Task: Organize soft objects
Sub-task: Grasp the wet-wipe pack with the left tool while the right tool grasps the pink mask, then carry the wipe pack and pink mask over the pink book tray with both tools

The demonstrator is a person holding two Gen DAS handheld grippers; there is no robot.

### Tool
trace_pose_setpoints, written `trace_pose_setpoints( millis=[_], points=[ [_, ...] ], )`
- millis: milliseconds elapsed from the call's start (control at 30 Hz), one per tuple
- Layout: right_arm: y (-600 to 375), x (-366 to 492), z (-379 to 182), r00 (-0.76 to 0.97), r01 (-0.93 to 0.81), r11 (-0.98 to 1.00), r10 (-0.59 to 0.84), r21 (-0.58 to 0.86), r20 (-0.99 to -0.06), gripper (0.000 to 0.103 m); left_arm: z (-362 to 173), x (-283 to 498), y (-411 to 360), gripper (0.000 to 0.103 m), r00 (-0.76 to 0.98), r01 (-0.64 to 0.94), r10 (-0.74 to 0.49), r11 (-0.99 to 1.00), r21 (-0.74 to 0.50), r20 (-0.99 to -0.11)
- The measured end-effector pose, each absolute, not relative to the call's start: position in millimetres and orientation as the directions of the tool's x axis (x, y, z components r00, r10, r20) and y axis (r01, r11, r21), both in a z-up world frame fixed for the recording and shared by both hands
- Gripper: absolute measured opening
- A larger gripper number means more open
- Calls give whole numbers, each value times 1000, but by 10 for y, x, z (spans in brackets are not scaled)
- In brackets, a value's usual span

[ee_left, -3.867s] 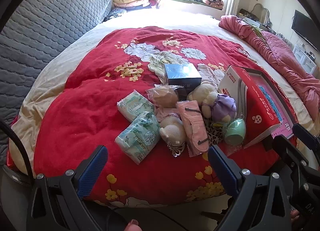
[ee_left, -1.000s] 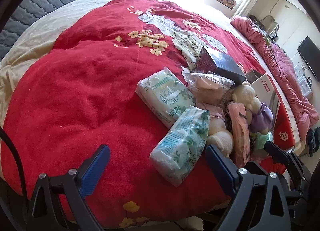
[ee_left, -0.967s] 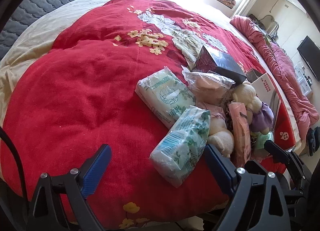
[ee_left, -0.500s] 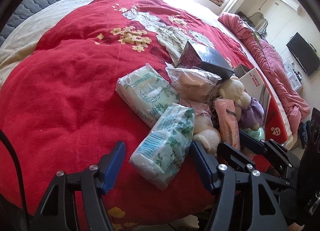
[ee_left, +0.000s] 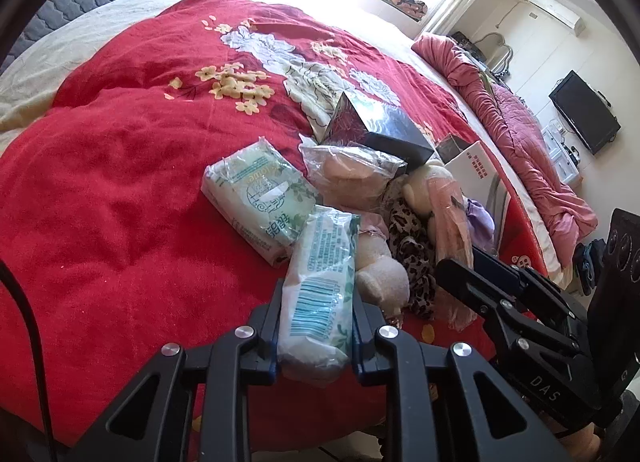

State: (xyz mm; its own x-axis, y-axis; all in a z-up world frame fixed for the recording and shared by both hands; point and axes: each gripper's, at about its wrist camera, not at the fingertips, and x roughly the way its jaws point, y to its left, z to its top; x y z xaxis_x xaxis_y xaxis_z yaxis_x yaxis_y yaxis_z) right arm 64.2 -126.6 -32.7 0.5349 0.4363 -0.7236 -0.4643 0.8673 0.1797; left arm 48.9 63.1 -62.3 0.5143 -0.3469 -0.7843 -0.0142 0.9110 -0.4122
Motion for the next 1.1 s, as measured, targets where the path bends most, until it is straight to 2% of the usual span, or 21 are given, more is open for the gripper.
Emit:
trace_pose_setpoints(
  millis=[433,767,1100],
  points=[
    [-1391,481,-19,593,-502,847,484,174,-643,40,-205,312,363,25,586,39,-271,951,-308,-763],
    [-1860,376,217,682,-434,885,446,170,-580,40,89,280,-195,25,606,147,-282,959,-244,-743],
    [-2508,440,321,745,-296,923,384,246,-545,40,274,397,-757,25,583,227,-348,937,-264,-735]
  ],
)
